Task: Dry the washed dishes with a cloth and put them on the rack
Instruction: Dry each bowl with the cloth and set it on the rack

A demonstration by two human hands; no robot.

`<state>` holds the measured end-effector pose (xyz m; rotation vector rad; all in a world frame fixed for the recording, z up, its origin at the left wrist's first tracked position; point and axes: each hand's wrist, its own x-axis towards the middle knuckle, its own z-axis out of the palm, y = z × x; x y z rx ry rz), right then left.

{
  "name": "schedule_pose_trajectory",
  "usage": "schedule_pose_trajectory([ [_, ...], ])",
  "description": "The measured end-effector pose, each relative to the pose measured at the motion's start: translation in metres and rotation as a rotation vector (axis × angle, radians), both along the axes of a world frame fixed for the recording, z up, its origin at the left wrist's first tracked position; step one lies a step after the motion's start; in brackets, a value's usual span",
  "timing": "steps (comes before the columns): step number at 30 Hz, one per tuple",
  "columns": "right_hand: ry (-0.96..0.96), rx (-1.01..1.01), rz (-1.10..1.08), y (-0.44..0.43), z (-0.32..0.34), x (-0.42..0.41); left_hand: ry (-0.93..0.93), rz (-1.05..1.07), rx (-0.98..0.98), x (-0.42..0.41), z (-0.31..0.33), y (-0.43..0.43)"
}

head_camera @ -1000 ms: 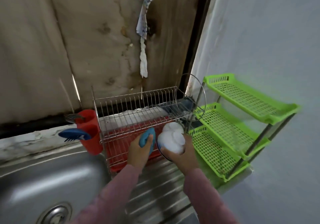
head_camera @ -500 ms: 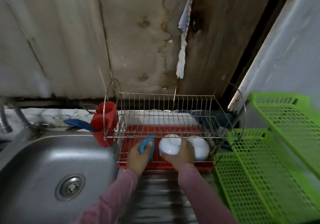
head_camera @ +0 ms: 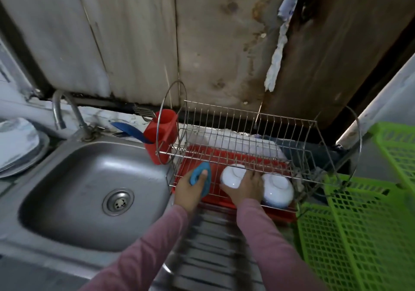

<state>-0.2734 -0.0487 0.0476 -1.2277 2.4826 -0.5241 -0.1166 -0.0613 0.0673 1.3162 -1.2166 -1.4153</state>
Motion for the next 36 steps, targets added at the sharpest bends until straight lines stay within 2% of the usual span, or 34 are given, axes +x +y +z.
schedule_pose_trajectory([
  [4,-0.051,-0.060,-0.018,0.013,-0.002,0.005,0.001,-0.019,-0.009,0.003,0.001,0.000],
  [8,-0.091,-0.203,-0.049,0.029,0.004,0.022,0.007,-0.035,-0.025,0.015,0.001,0.004],
  [16,-0.266,-0.375,-0.071,0.033,0.012,0.127,0.041,-0.012,-0.091,0.107,0.009,0.018],
  [22,-0.380,-0.337,0.173,0.022,0.021,0.249,-0.070,0.140,-0.135,0.226,0.013,0.024],
  [24,-0.378,-0.307,0.278,0.017,0.025,0.291,-0.046,0.210,-0.120,0.270,0.013,0.029],
  [28,-0.549,-0.241,0.471,0.011,0.033,0.378,-0.025,0.340,-0.120,0.359,0.010,0.038],
  [36,-0.567,-0.102,0.761,-0.002,0.028,0.520,-0.002,0.686,-0.070,0.500,-0.003,0.061],
])
